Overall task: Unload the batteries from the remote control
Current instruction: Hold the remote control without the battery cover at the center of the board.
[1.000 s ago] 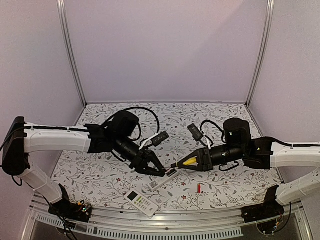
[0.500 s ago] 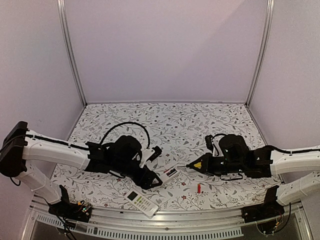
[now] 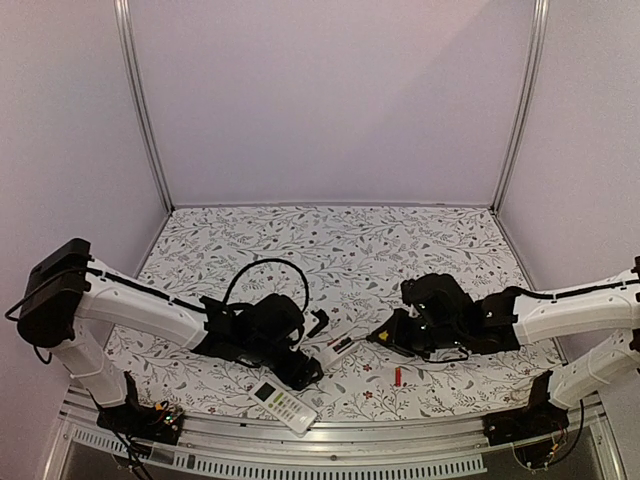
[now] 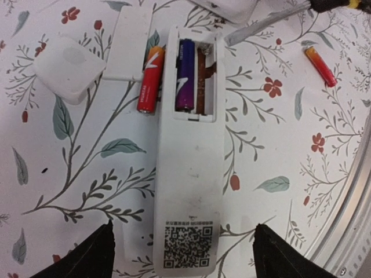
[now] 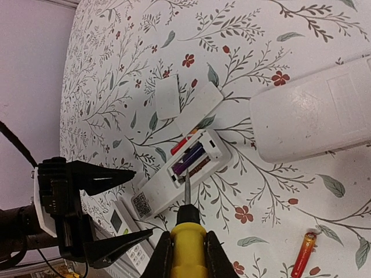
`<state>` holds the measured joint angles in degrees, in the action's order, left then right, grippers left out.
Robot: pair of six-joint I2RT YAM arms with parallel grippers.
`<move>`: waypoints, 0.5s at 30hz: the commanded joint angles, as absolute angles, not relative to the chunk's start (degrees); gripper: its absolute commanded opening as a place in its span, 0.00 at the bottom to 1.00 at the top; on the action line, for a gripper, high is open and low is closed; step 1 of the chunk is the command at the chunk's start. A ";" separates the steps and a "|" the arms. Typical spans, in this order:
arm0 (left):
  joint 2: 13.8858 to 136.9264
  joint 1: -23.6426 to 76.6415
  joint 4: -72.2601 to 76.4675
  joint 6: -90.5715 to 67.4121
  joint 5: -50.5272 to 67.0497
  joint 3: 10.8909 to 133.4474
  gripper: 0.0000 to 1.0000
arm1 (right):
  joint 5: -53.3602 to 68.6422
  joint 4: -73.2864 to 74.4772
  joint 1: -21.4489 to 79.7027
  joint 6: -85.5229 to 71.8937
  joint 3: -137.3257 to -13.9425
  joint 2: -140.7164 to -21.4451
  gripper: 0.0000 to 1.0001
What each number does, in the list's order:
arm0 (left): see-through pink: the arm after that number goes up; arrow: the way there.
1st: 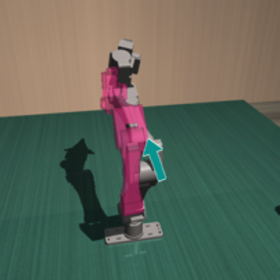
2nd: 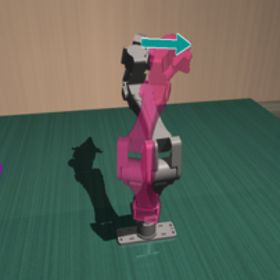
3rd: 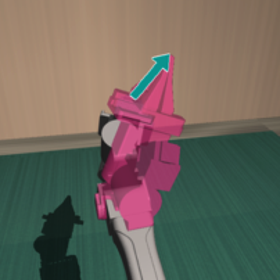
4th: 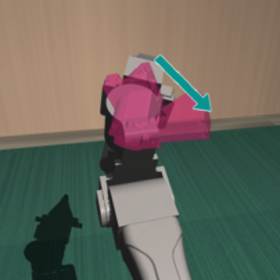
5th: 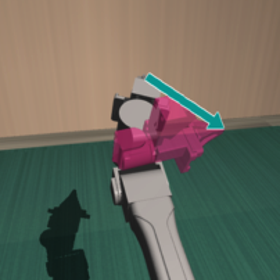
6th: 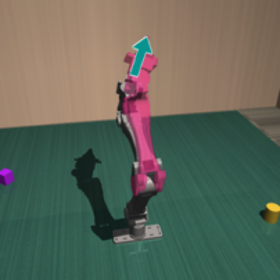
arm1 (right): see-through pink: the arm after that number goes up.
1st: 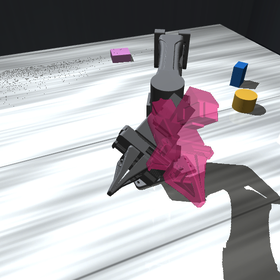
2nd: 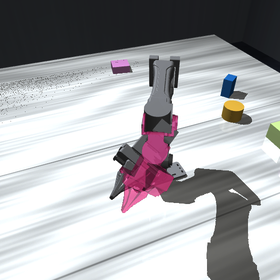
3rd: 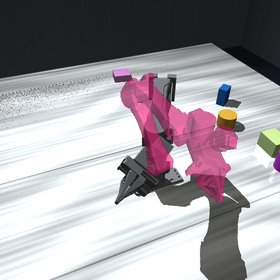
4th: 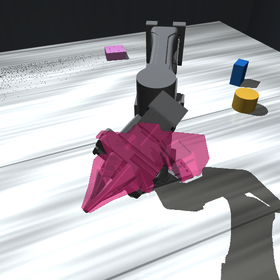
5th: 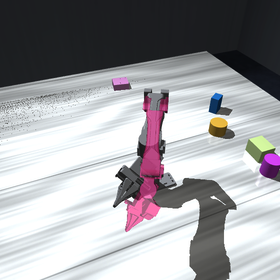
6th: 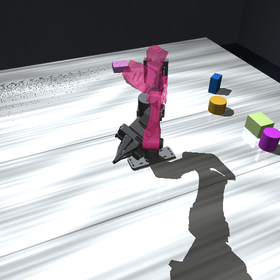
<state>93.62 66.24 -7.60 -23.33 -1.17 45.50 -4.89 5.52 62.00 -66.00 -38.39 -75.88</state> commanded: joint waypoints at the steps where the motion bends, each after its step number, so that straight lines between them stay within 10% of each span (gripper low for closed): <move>1: 95.25 67.19 -6.37 -21.49 -1.79 46.93 0.81 | -5.48 5.12 62.58 -66.62 -41.18 -78.17 0.00; 15: 100.33 68.48 -6.78 -17.76 -3.35 49.32 0.50 | -5.74 12.60 63.12 -67.88 -47.44 -85.23 0.00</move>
<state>98.52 67.05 -6.70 -19.42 -1.85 47.72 -4.82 8.91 62.37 -66.74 -45.30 -83.29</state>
